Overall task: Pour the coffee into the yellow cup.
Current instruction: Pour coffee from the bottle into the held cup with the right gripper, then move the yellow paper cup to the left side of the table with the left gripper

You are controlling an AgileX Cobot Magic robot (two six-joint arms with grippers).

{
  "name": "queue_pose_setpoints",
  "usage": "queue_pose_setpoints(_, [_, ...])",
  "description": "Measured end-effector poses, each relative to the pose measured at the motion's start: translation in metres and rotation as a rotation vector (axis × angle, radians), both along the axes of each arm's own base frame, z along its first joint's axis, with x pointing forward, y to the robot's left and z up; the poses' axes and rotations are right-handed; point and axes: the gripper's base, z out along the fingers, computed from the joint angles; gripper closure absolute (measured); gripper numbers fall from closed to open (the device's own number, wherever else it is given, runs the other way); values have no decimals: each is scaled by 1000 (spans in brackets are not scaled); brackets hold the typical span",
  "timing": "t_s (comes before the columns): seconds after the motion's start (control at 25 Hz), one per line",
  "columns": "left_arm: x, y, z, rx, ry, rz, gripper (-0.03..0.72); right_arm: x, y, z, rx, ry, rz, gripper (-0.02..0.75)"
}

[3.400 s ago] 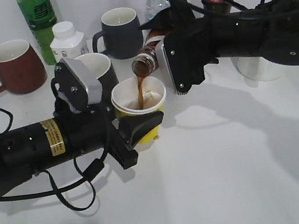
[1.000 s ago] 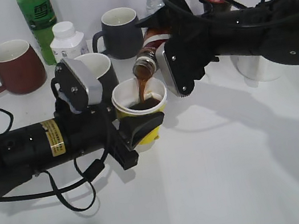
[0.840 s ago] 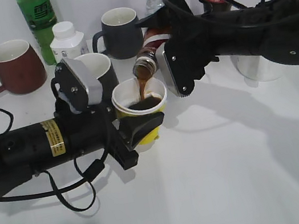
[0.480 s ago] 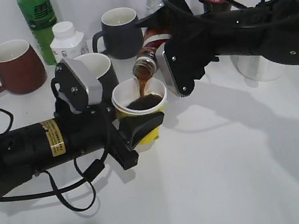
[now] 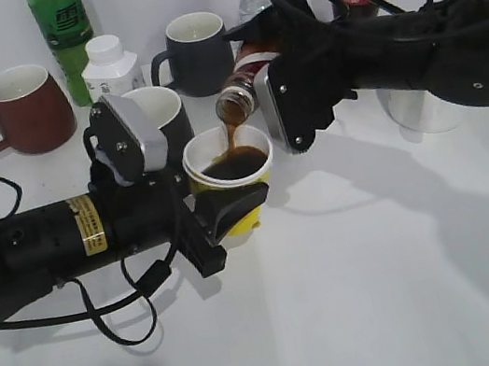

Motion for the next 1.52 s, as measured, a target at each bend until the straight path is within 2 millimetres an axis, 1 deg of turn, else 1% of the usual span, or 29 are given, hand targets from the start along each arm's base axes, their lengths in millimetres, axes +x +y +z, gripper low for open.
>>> queue_pose_setpoints(0.16, [0, 0, 0, 0, 0, 0, 298, 0, 0, 0, 48, 54, -19, 239])
queue_pose_setpoints(0.32, [0, 0, 0, -7, 1, 6, 298, 0, 0, 0, 128, 149, -45, 239])
queue_pose_setpoints(0.64, [1, 0, 3, -31, -4, 13, 298, -3, 2, -2, 354, 447, -115, 239])
queue_pose_setpoints(0.76, [1, 2, 3, -42, 9, 43, 298, -3, 2, -2, 445, 555, -152, 239])
queue_pose_setpoints(0.96, [-5, 13, 11, -65, 14, 97, 298, -1, 1, -1, 583, 685, -218, 239])
queue_pose_setpoints(1.12, [-8, 25, 19, -85, 7, 144, 298, 2, -1, 1, 709, 764, -284, 239])
queue_pose_setpoints(1.36, [-12, 51, 32, -105, -16, 225, 298, 4, -3, 1, 842, 889, -359, 239])
queue_pose_setpoints(1.52, [-10, 69, 41, -118, -40, 288, 298, 5, -6, -2, 915, 957, -425, 239])
